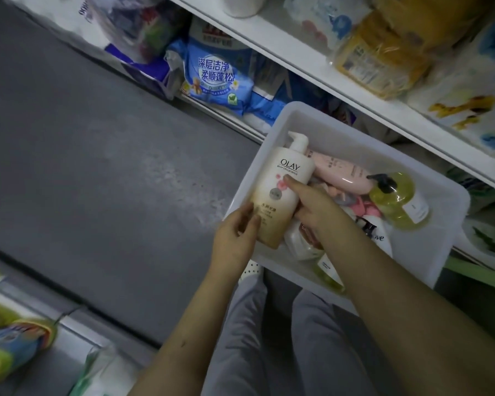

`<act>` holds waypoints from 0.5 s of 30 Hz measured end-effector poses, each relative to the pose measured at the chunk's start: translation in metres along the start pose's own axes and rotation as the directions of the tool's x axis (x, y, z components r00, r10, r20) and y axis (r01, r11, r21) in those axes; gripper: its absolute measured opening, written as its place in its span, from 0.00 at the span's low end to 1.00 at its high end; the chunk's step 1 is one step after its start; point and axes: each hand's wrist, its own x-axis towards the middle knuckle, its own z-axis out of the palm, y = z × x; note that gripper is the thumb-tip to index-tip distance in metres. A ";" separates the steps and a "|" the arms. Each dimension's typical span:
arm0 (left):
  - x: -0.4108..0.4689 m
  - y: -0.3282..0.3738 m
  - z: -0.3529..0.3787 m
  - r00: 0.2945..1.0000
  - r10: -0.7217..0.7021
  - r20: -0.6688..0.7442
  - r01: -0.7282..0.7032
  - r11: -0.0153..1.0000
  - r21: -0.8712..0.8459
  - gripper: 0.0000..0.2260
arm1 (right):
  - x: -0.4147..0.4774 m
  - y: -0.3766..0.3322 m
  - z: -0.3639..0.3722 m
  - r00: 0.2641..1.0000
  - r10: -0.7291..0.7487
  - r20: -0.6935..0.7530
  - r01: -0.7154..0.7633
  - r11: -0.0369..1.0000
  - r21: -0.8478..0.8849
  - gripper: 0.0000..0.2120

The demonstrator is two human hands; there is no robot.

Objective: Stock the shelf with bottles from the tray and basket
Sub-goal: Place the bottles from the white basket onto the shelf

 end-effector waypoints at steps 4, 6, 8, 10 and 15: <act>-0.007 0.006 0.003 0.999 -0.018 0.044 0.021 0.997 -0.073 0.17 | -0.014 0.004 -0.006 0.995 -0.096 -0.014 0.095 0.992 -0.089 0.20; -0.013 0.012 0.002 0.995 -0.031 0.099 0.039 0.996 -0.079 0.17 | -0.029 0.006 -0.018 0.995 -0.103 0.006 0.104 0.993 -0.059 0.27; -0.019 0.018 0.001 0.983 -0.050 0.176 0.060 0.997 -0.055 0.19 | -0.053 0.006 -0.033 0.994 -0.106 0.025 0.105 0.994 0.029 0.25; -0.028 0.024 0.001 0.960 -0.073 0.269 0.078 0.997 -0.005 0.23 | -0.080 0.006 -0.051 0.990 -0.138 0.036 0.133 0.983 0.127 0.21; -0.078 0.068 0.016 0.891 -0.033 0.453 0.019 0.999 0.037 0.27 | -0.164 -0.010 -0.102 0.965 -0.262 -0.028 0.261 0.934 0.243 0.27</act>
